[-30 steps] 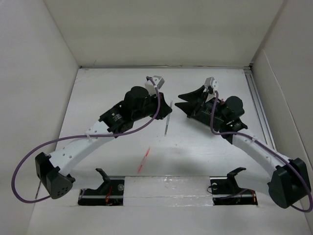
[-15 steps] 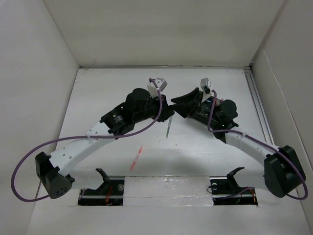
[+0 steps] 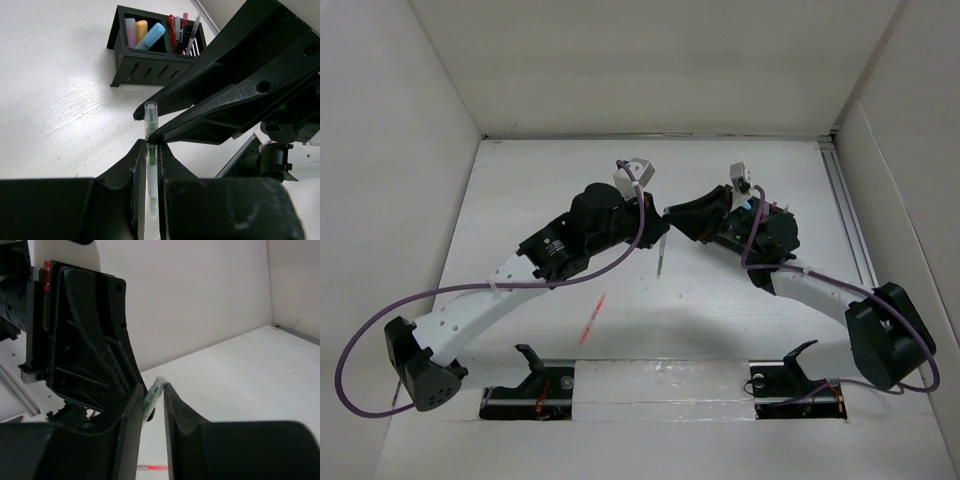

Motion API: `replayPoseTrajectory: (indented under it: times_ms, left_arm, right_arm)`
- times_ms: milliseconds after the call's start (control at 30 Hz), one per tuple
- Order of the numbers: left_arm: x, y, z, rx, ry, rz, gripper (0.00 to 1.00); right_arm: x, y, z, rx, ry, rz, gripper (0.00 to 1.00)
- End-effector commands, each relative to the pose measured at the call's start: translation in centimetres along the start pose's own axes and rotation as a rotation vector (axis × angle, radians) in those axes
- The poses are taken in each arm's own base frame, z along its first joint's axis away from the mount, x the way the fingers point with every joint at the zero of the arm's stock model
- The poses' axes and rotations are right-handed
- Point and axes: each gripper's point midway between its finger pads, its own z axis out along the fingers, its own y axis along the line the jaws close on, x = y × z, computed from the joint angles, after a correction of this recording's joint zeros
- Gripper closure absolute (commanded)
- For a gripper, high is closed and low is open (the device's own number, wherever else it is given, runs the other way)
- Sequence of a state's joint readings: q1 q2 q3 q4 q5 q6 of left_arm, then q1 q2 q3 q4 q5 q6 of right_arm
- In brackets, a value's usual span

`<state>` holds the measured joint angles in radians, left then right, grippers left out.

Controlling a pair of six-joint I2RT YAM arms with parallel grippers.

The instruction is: Organize the desk

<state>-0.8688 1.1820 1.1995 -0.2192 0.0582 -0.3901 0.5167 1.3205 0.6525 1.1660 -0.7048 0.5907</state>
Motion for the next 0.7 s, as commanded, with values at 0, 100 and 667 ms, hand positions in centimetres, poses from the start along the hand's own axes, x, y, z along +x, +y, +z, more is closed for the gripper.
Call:
replayPoseTrajectory:
  times_ms: [0, 100, 667]
  left_arm:
    - [-2.9, -0.7, -0.6, 0.022, -0.121, 0.011, 1.0]
    - [-2.5, -0.7, -0.3, 0.025, -0.106, 0.013, 1.0]
    - [-3.5, 0.3, -1.6, -0.044, -0.143, 0.004, 0.38]
  right_arm:
    - [0.4, 2.7, 0.3, -0.118, -0.016, 0.031, 0.75]
    - [0.4, 3.2, 0.5, -0.145, -0.037, 0.058, 0.88]
    - [-5.4, -3.4, -2.4, 0.146, -0.019, -0.171, 1.0]
